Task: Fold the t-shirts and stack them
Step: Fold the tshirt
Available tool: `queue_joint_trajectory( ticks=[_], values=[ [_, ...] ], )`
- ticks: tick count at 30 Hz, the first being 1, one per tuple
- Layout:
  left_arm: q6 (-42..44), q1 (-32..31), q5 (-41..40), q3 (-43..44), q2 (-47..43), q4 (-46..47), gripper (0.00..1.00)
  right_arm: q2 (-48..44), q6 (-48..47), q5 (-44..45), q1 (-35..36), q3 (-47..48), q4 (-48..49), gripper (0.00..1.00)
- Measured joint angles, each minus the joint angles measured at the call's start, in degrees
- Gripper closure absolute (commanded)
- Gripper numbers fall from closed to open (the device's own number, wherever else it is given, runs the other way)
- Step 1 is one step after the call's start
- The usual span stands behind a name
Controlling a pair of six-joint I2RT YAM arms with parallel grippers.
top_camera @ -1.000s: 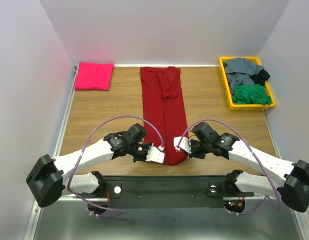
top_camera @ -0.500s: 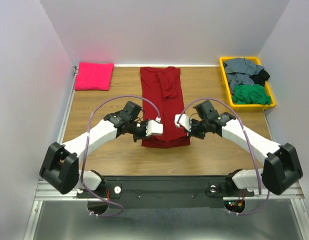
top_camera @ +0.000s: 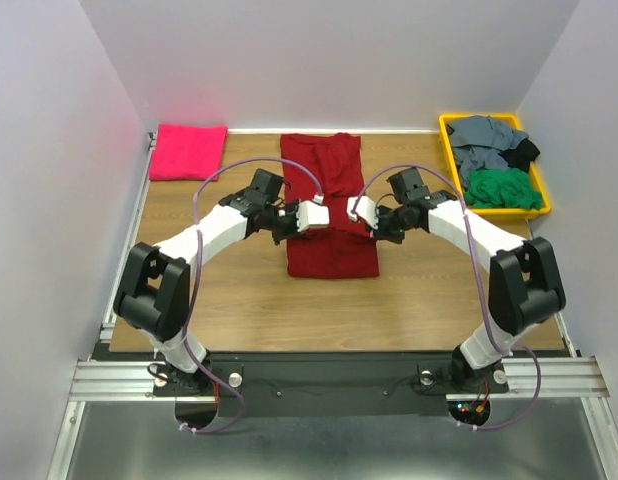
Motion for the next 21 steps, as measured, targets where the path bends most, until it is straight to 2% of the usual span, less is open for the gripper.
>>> queue_joint_trajectory(
  ticks=[13, 21],
  values=[
    [4.00, 5.31, -1.40, 12.41, 13.14, 0.55, 1.00, 16.79, -3.63, -1.62, -4.22, 16.17, 1.38, 0.99],
    [5.31, 6.69, -1.79, 19.52, 18.82, 0.00, 0.98, 21.68, -4.00, -1.81, -5.64, 21.18, 1.64, 0.99]
  ],
)
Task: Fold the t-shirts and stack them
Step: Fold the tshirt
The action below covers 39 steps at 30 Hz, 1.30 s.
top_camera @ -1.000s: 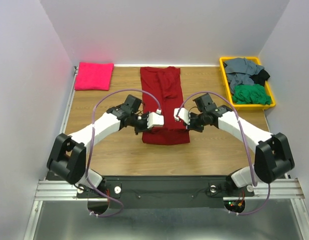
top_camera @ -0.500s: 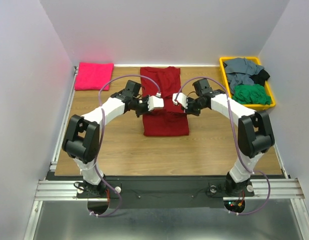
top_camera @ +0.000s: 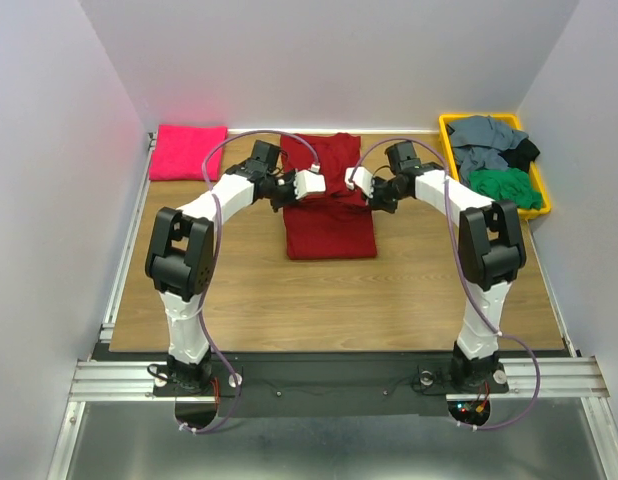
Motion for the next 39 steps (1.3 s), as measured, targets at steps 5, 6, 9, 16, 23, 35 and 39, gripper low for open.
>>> queue_joint_trajectory(
  ticks=[5, 6, 9, 16, 23, 35, 39],
  values=[
    [0.26, -0.02, -0.90, 1.49, 2.10, 0.09, 0.82, 5.01, 1.44, 0.04, 0.00, 5.35, 0.02, 0.96],
    [0.15, -0.02, -1.16, 1.51, 2.25, 0.11, 0.78, 6.16, 2.10, 0.11, 0.00, 6.84, 0.07, 0.88],
    [-0.87, 0.00, -2.56, 2.21, 3.50, 0.63, 0.66, 7.76, 4.04, 0.79, 0.00, 8.92, 0.11, 0.81],
    [-7.91, 2.62, -4.55, 4.66, 5.25, 3.34, 0.57, 8.37, 9.44, 6.29, -0.48, 9.92, 1.09, 0.57],
    [-16.28, 6.51, -2.45, 3.37, -0.31, 3.15, 0.50, 3.72, 19.30, 9.05, -1.22, 8.39, -0.22, 0.49],
    [-43.87, 5.92, 8.02, -23.23, -16.44, 4.85, 0.46, -1.22, 38.71, -4.00, -1.51, 3.37, -9.55, 0.51],
    [-49.48, 5.95, 8.55, -27.91, -16.22, 4.42, 0.49, -1.18, 42.93, -6.36, -1.51, -2.43, -12.26, 0.53]
  ],
)
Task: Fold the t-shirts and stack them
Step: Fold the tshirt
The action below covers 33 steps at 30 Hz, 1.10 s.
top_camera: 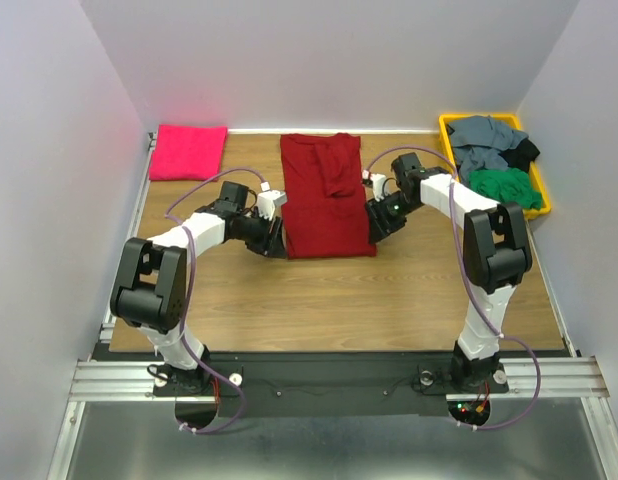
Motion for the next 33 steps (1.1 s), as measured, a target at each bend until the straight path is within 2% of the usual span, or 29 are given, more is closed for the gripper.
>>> queue_joint_trajectory(
  ticks=[11, 20, 26, 29, 30, 32, 33],
  values=[
    [-4.98, -0.15, 1.88, -1.46, 3.67, 5.14, 0.48, 0.92, 6.32, -1.31, -2.12, -3.32, 0.46, 0.52],
    [-5.77, -0.55, 3.10, 0.17, 8.48, 6.36, 0.60, 2.62, 7.98, -2.93, -2.99, -3.63, 0.72, 0.52],
    [-5.25, -0.83, 3.69, 0.17, 8.66, 6.38, 0.61, 2.45, 8.11, -7.87, -2.99, -6.03, 1.57, 0.54],
    [-5.14, -0.92, 4.48, 0.15, 8.66, 6.69, 0.59, 2.25, 8.17, -9.40, -2.99, -7.04, 1.60, 0.58],
    [-5.14, -0.98, 4.81, 0.13, 8.66, 6.91, 0.59, 2.25, 8.17, -9.77, -2.99, -7.26, 1.53, 0.65],
    [-5.14, -1.14, 5.20, 0.13, 8.66, 7.28, 0.68, 2.25, 8.15, -9.86, -2.99, -7.30, 1.55, 0.74],
    [-5.14, -1.25, 5.35, 0.13, 8.66, 7.50, 0.73, 2.25, 8.00, -9.88, -2.99, -7.30, 1.55, 0.83]
  ],
)
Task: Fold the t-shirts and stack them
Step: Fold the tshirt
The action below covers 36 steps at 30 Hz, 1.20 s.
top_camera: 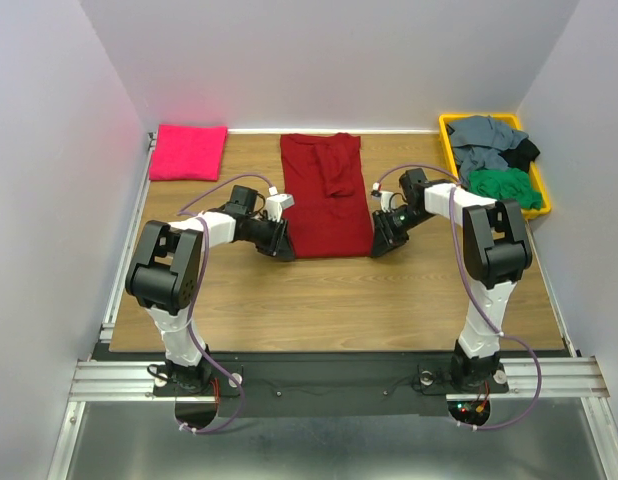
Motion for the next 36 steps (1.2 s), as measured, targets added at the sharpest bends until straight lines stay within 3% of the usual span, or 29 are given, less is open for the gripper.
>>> queue_joint_trajectory(
  ticks=[1, 2, 3, 4, 8, 16, 24, 25, 26, 27, 29, 30, 32, 36],
  values=[
    [-0.11, -0.04, 0.00, 0.00, 0.00, 0.17, 0.79, 0.00, -0.04, -0.02, 0.00, 0.00, 0.02, 0.88],
    [0.07, -0.04, -0.04, 0.00, 0.00, 0.42, 0.92, 0.00, 0.11, 0.04, 0.00, 0.00, 0.04, 0.93],
    [0.15, -0.04, -0.09, 0.00, 0.00, 0.48, 0.98, 0.00, 0.07, 0.13, 0.00, 0.00, 0.07, 0.99],
    [0.57, -0.11, -0.22, 0.00, 0.00, 0.48, 1.00, 0.00, -0.17, 0.20, 0.00, 0.00, 0.11, 0.99],
    [3.58, -0.11, -1.64, 0.07, 0.00, -2.58, 1.00, 0.00, -0.35, 1.01, -0.11, 0.00, 0.07, 0.99],
    [17.09, -0.50, -6.14, 4.57, -2.01, -17.51, 1.00, -4.33, -3.93, 3.21, -0.37, -4.70, -1.77, 1.00],
    [24.90, -2.34, -8.66, 4.76, -2.75, -24.02, 1.00, -6.88, -9.86, 2.47, -0.26, -6.99, -5.55, 0.99],
    [25.09, -2.71, -8.74, 4.57, -3.02, -24.17, 0.96, -6.97, -10.84, 2.10, -0.13, -7.37, -6.43, 1.00],
    [25.42, -3.28, -8.90, 4.22, -3.39, -24.35, 0.85, -7.10, -11.98, 1.86, 0.15, -7.82, -7.37, 0.99],
    [25.79, -4.04, -9.05, 3.85, -3.96, -24.76, 0.80, -7.23, -12.59, 1.77, 0.33, -8.26, -7.78, 0.89],
    [26.34, -4.98, -9.49, 3.17, -5.11, -24.85, 0.70, -7.58, -14.23, 1.77, 0.79, -9.05, -9.42, 0.80],
    [26.53, -5.46, -9.68, 2.75, -5.73, -24.92, 0.65, -7.78, -15.13, 1.99, 0.94, -9.31, -10.25, 0.71],
    [27.15, -6.08, -10.40, 1.40, -8.00, -25.07, 0.58, -9.25, -17.20, 3.34, 1.27, -10.36, -12.28, 0.59],
    [29.92, -5.79, -12.35, -2.67, -15.91, -25.20, 0.49, -18.62, -22.08, 7.13, 1.22, -14.05, -13.79, 0.53]
  ],
)
